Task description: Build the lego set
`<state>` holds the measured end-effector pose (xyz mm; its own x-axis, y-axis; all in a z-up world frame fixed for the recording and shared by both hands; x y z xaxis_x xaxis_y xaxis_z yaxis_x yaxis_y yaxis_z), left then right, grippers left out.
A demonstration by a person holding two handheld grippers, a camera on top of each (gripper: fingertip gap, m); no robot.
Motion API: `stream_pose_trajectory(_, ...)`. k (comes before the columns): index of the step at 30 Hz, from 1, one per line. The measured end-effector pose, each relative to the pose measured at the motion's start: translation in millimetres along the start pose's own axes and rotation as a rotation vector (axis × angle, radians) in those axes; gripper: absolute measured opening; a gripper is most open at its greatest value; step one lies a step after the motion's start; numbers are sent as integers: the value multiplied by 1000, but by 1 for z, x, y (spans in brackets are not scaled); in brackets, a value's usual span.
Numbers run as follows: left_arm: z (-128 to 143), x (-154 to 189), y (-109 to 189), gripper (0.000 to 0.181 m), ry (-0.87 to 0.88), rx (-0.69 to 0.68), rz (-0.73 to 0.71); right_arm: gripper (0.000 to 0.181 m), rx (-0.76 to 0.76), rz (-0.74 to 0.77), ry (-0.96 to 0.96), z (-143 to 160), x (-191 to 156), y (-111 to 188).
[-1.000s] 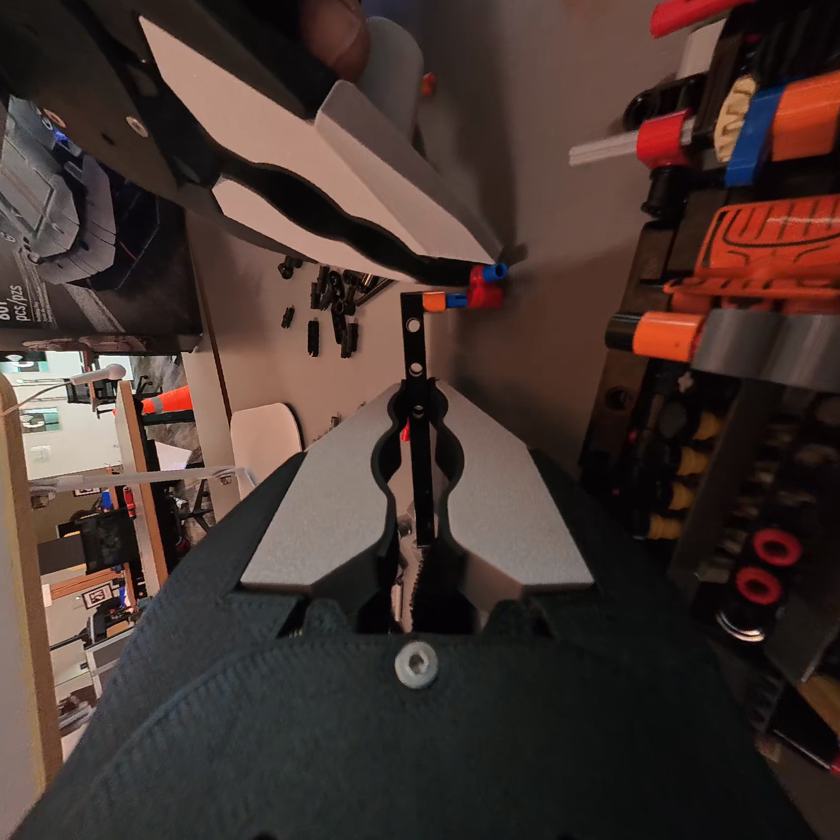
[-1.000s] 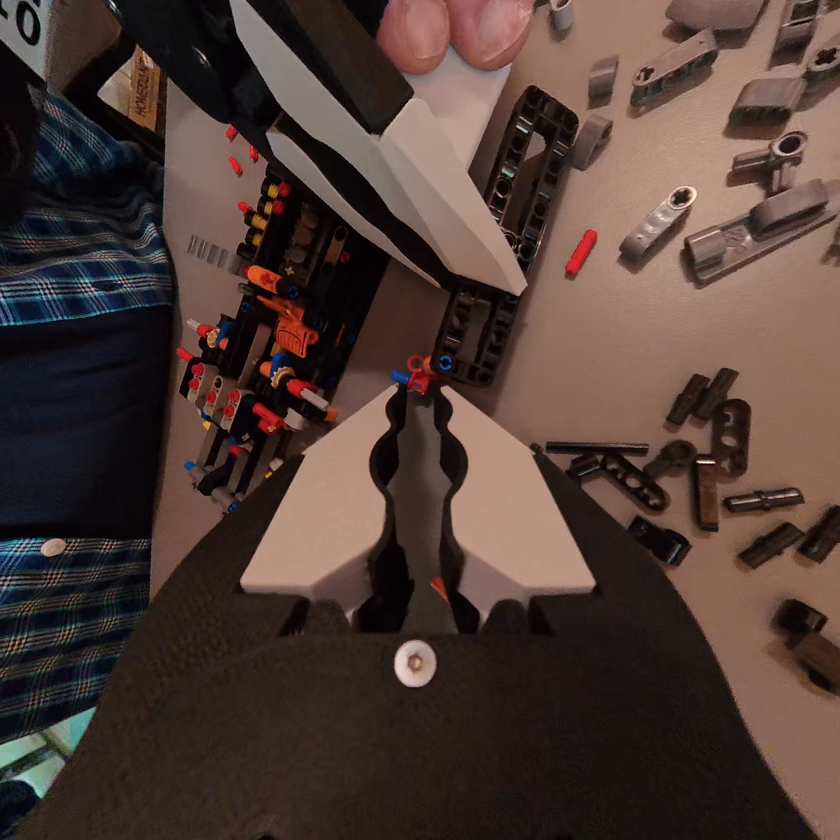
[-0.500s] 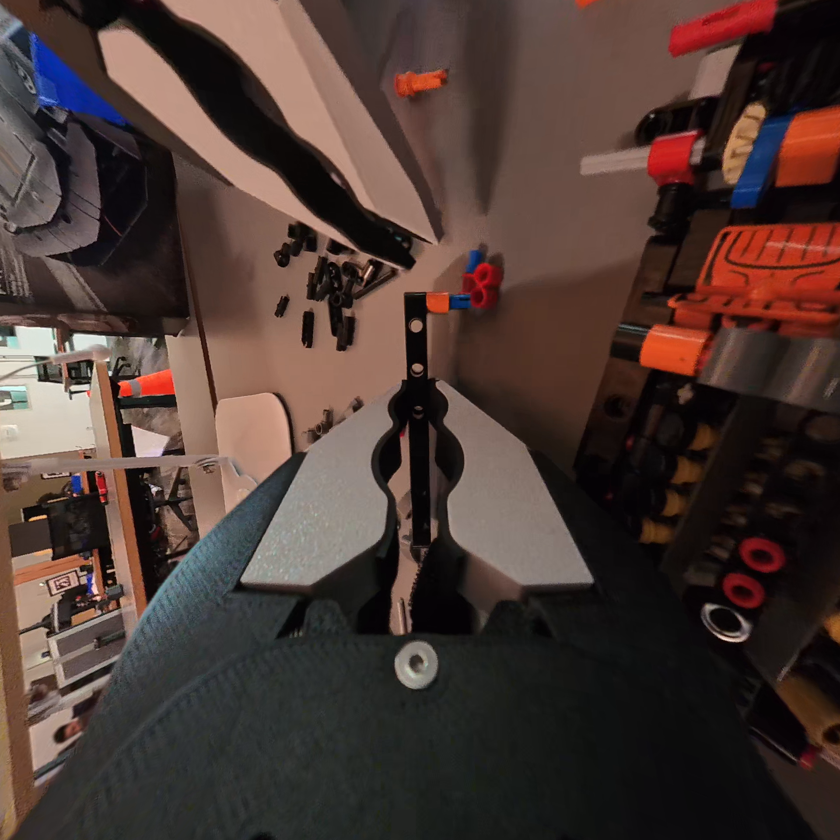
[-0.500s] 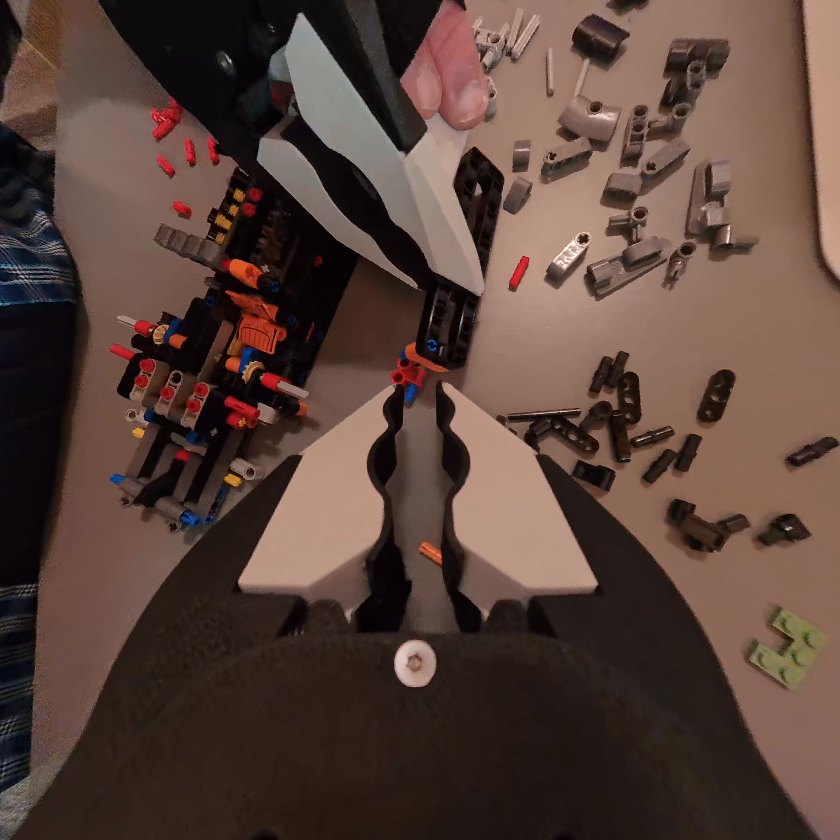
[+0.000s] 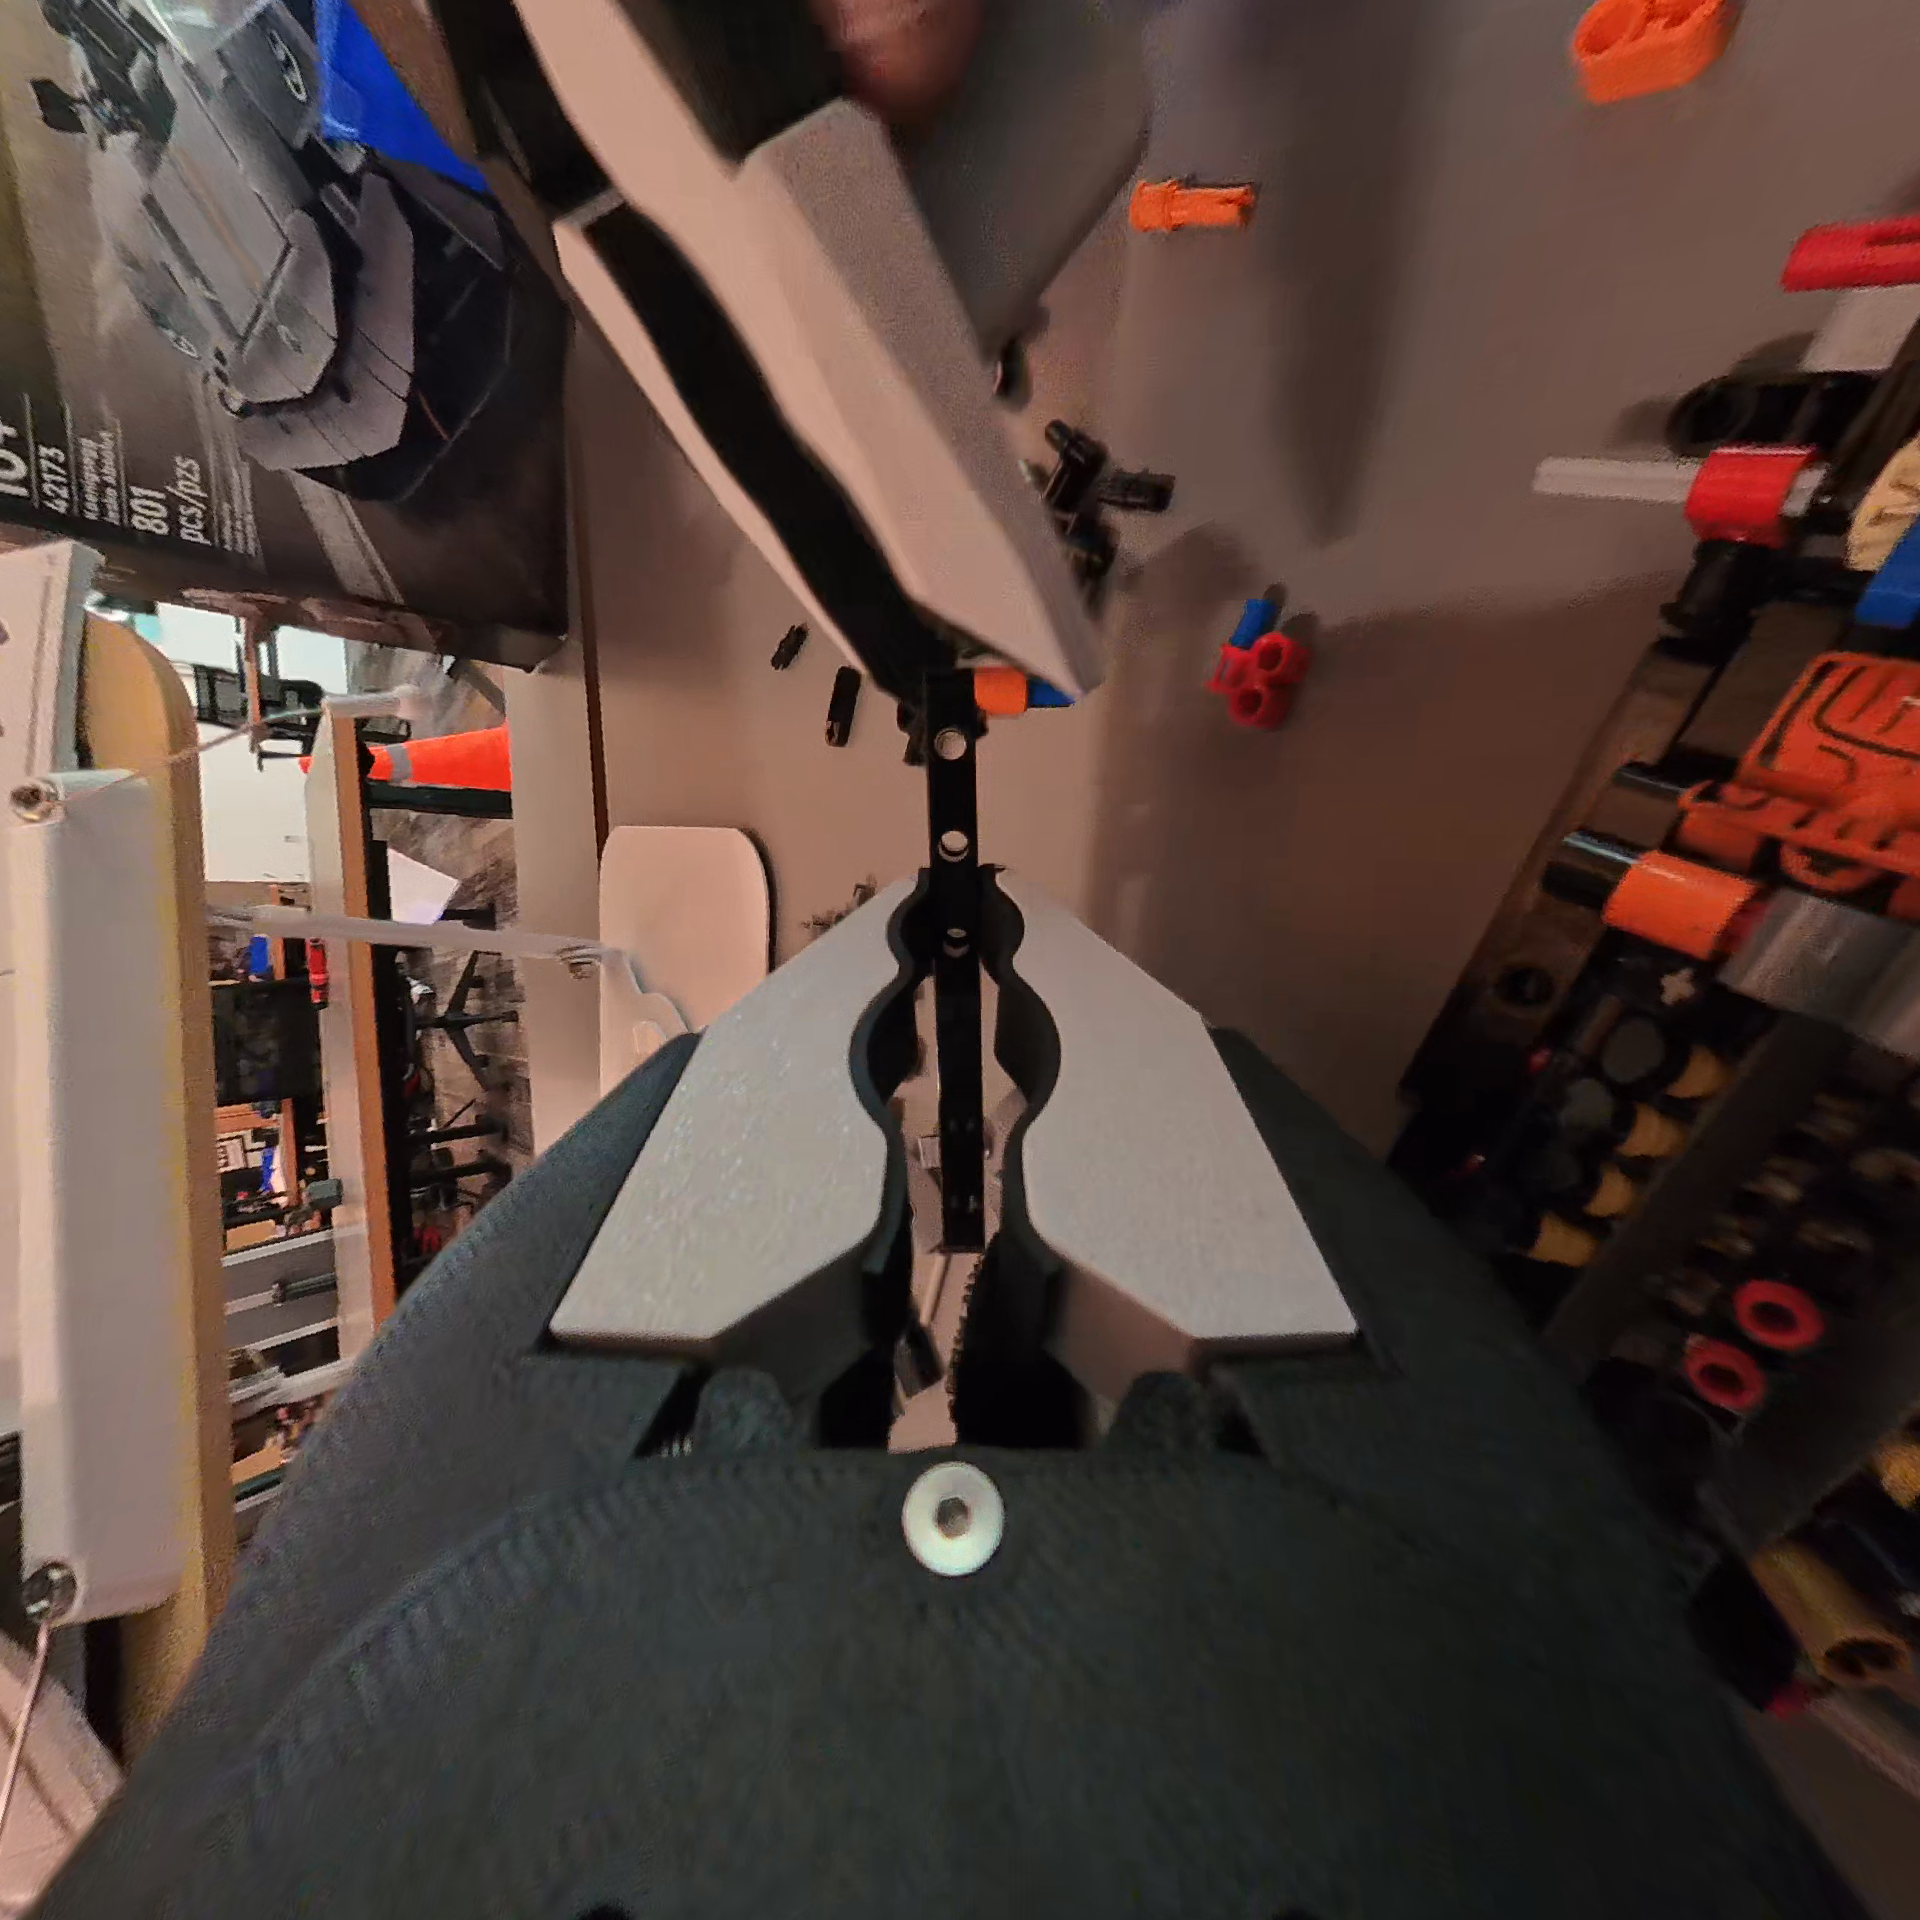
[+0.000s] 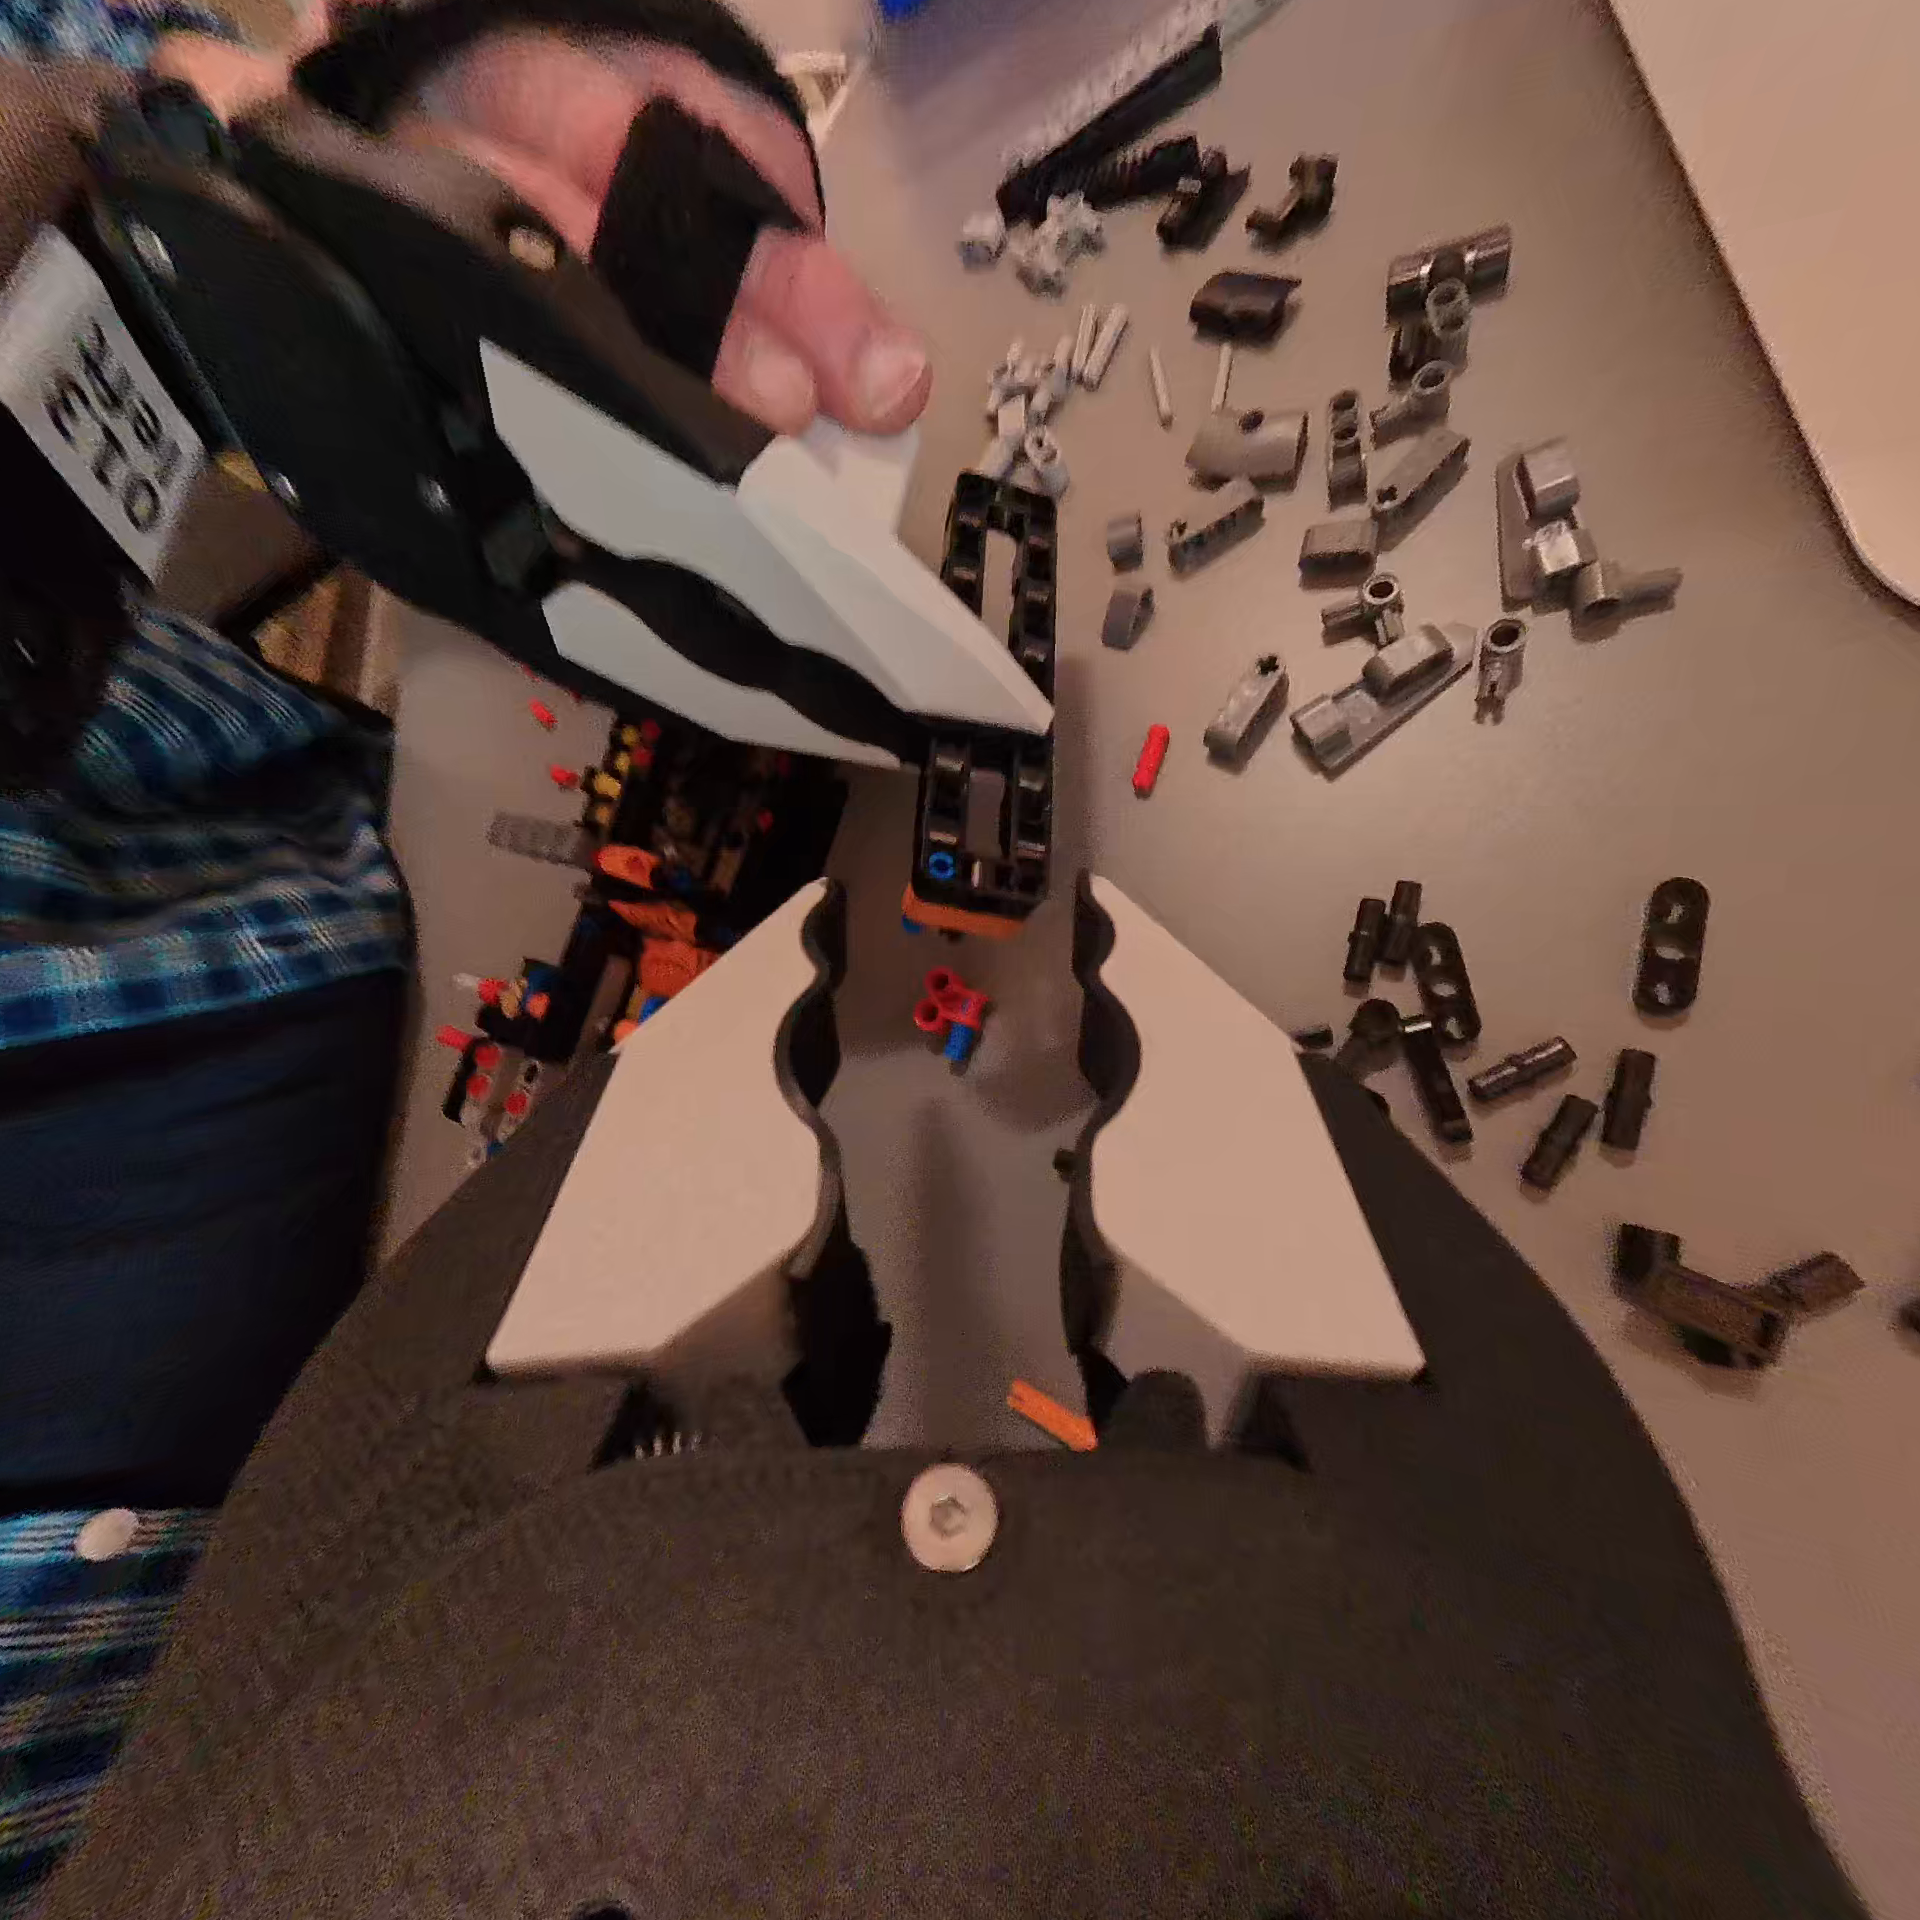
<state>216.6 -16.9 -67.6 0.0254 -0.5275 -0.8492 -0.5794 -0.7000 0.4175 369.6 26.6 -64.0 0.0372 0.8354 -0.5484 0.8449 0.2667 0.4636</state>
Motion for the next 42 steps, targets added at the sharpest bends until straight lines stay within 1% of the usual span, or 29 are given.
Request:
stream_pose_trajectory(2,-2,0,1,7,-7,-4,-25,25,48,-23,-18,-2,2,1)
stream_pose_trajectory(6,-3,-4,3,7,41,-2,-42,23,94,-45,-13,-5,2,5)
stream_pose_trajectory(8,-3,-6,4,13,65,6,-14,23,60,-20,25,-6,-1,4)
stream_pose_trajectory(10,-3,-11,5,31,127,-3,45,23,13,26,101,-10,-6,4)
stream_pose_trajectory(13,-4,-22,7,48,268,-21,211,23,-107,71,268,-17,-21,1)
stream_pose_trajectory(14,-5,-25,7,50,307,-31,273,23,-150,83,331,-20,-26,0)
stream_pose_trajectory(15,-6,-27,6,47,333,-34,326,23,-191,105,381,-24,-31,-1)
stream_pose_trajectory(16,-7,-29,5,41,348,-53,379,23,-230,126,421,-28,-35,-2)
stream_pose_trajectory(18,-9,-32,3,28,374,-54,413,23,-309,155,501,-34,-43,-4)
stream_pose_trajectory(19,-8,-33,3,28,387,-58,426,23,-333,169,515,-37,-45,-5)
stream_pose_trajectory(20,-7,-35,2,27,404,-64,422,23,-333,193,522,-40,-46,-5)
stream_pose_trajectory(21,-4,-38,2,27,423,-65,405,27,-316,231,523,-43,-46,-2)
stream_pose_trajectory(22,-2,-41,3,27,454,-64,402,36,-296,263,514,-45,-46,4)
stream_pose_trajectory(23,1,-42,5,27,489,-69,414,35,-285,269,494,-44,-47,11)
stream_pose_trajectory(25,8,-41,7,27,543,-117,443,26,-289,238,450,-34,-45,20)
stream_pose_trajectory(27,9,-38,8,27,569,-151,500,19,-308,208,426,-20,-40,18)
stream_pose_trajectory(28,8,-37,8,27,569,-161,503,16,-331,190,429,-14,-38,15)
stream_pose_trajectory(31,9,-34,3,27,511,-221,509,21,-440,176,472,3,-32,-2)
stream_pose_trajectory(33,11,-34,2,27,528,-231,533,23,-488,156,518,10,-26,-12)
stream_pose_trajectory(37,13,-33,3,27,527,-239,561,20,-531,119,537,10,-12,-26)
stream_pose_trajectory(40,14,-30,2,27,523,-250,570,10,-508,67,516,8,-8,-29)
stream_pose_trajectory(42,15,-28,0,27,521,-258,574,7,-481,70,489,7,-7,-30)
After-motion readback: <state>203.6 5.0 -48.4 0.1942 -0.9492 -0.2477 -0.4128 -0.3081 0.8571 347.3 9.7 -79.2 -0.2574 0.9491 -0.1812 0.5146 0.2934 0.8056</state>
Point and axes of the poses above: each gripper's, where its closed fingertips meet, y back along the fingers, z out of its underside, x = y × z across the jaws, the point moved 10 cm from there along y, back along the fingers, and after that the axes turned 12 degrees about -z, right-handed, at the moved point
